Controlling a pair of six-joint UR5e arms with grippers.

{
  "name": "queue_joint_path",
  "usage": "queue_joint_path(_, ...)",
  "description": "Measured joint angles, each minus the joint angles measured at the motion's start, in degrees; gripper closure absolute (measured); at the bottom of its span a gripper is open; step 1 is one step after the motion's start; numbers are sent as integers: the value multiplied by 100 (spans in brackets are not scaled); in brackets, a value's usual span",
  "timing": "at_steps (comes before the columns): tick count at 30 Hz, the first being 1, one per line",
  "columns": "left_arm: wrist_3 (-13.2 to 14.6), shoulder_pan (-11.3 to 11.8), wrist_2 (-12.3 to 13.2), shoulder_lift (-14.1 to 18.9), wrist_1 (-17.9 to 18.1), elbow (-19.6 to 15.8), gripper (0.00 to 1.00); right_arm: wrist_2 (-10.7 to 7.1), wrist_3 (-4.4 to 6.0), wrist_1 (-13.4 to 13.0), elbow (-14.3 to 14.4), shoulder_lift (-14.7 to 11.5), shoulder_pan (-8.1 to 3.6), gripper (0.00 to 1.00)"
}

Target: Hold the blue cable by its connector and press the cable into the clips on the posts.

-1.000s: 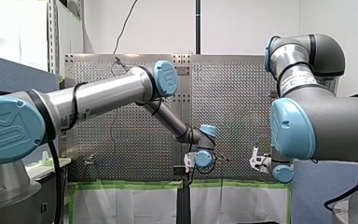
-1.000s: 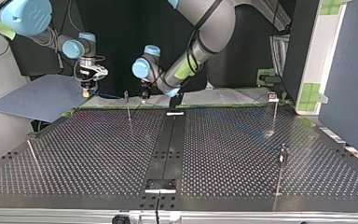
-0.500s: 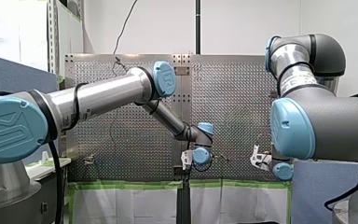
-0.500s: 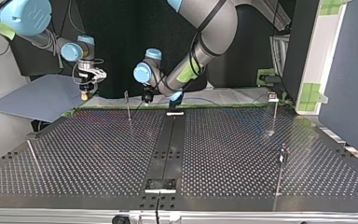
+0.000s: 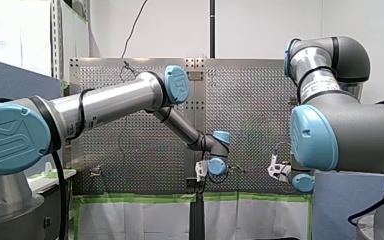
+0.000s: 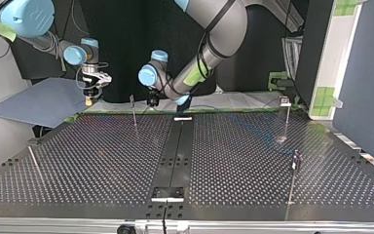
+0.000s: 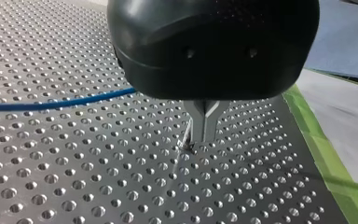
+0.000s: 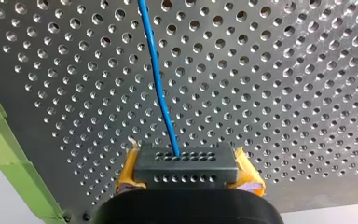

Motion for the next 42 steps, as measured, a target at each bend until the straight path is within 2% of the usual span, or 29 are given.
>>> queue_joint_path(1, 1, -3, -1, 0, 0, -1, 100, 0, 0, 1, -1, 0, 1, 100)
queue_joint_path(2, 2, -5, -3, 0, 0, -6, 89, 0, 2, 0, -3, 0, 1, 100)
queue_joint_path(3, 3, -6, -7, 0, 0, -10, 89, 0, 4, 2, -3, 0, 1, 100)
queue_joint_path(4, 5, -7, -16, 0, 0, -16, 76, -1, 5, 3, -3, 0, 2, 100)
queue_joint_path(5, 7, -8, -40, 0, 0, -28, 60, 0, 7, 6, -4, 0, 2, 100)
queue_joint_path(6, 13, -8, -67, 1, 0, -36, 60, -1, 9, 6, -6, 0, 5, 100)
queue_joint_path(7, 22, -9, -103, 1, 0, -47, 53, -1, 11, 8, -6, 0, 7, 100)
queue_joint_path(11, 88, -20, -285, 1, 3, -151, 53, -1, 16, 18, -7, 0, 15, 100)
queue_joint_path(15, 136, -30, -305, 6, 12, -306, 51, -1, 13, 40, -7, 0, 18, 100)
queue_joint_path(17, 186, -40, -250, 7, 10, -399, 38, 0, 12, 51, -7, 0, 22, 100)
queue_joint_path(18, 219, -47, -215, 7, 8, -441, 38, 0, 13, 55, -6, 0, 22, 100)
queue_joint_path(19, 258, -55, -175, 7, 8, -486, 19, 0, 14, 57, -7, 0, 21, 100)
queue_joint_path(20, 314, -69, -115, 8, 6, -551, 5, 0, 15, 61, -5, 0, 21, 100)
queue_joint_path(21, 358, -81, -69, 12, 8, -600, 5, 1, 16, 63, -6, 0, 22, 100)
queue_joint_path(22, 405, -95, -25, 17, 10, -646, 0, 2, 16, 66, -6, 0, 22, 100)
queue_joint_path(32, 881, -389, 292, 323, 144, -1147, 0, 8, 21, 77, -5, 0, 40, 100)
queue_joint_path(37, 904, -615, 325, 552, 116, -1362, 0, 8, 21, 124, -4, 1, 45, 100)
queue_joint_path(42, 785, -780, 299, 668, 174, -1399, 0, 8, 72, 135, -3, 0, 51, 100)
